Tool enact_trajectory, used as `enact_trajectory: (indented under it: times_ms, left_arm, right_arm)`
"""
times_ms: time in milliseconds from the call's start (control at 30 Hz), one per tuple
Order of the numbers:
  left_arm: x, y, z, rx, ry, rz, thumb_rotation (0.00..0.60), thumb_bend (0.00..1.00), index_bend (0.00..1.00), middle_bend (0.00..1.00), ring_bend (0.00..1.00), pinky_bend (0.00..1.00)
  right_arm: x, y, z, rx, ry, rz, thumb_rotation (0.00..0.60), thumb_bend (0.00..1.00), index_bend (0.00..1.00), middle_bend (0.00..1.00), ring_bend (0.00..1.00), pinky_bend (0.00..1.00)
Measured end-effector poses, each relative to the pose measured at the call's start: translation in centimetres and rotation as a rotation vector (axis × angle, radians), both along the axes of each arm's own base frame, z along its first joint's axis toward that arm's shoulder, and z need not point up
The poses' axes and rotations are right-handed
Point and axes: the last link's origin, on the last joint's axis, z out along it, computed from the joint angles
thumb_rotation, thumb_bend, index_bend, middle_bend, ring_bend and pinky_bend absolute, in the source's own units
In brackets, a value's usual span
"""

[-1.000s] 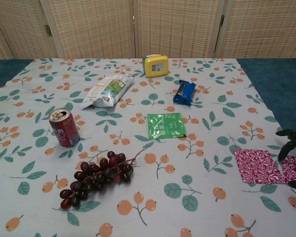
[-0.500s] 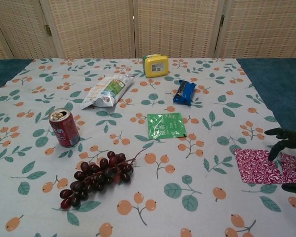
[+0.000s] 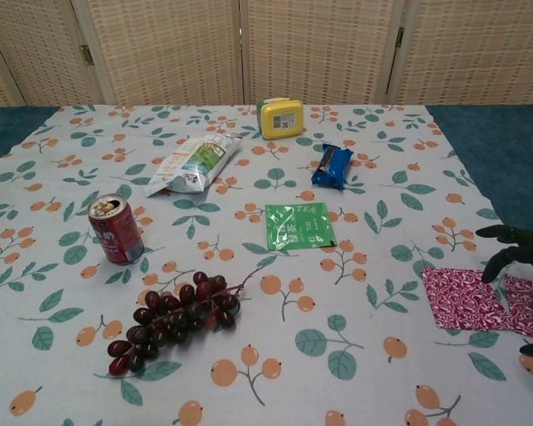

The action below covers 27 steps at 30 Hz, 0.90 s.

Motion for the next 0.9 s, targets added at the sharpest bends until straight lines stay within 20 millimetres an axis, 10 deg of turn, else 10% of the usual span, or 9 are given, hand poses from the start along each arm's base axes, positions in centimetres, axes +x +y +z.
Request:
enact_trajectory:
  times_ms: [900]
  left_arm:
    - [-0.5, -0.1, -0.2, -0.008, -0.006, 0.016, 0.6, 0.27, 0.23, 0.07, 0.08, 0.0]
  right_arm:
    - [-0.3, -2.7, -2.1, -0.04, 0.058, 0.005, 0.448, 0.15, 0.23, 0.03, 0.0, 0.0]
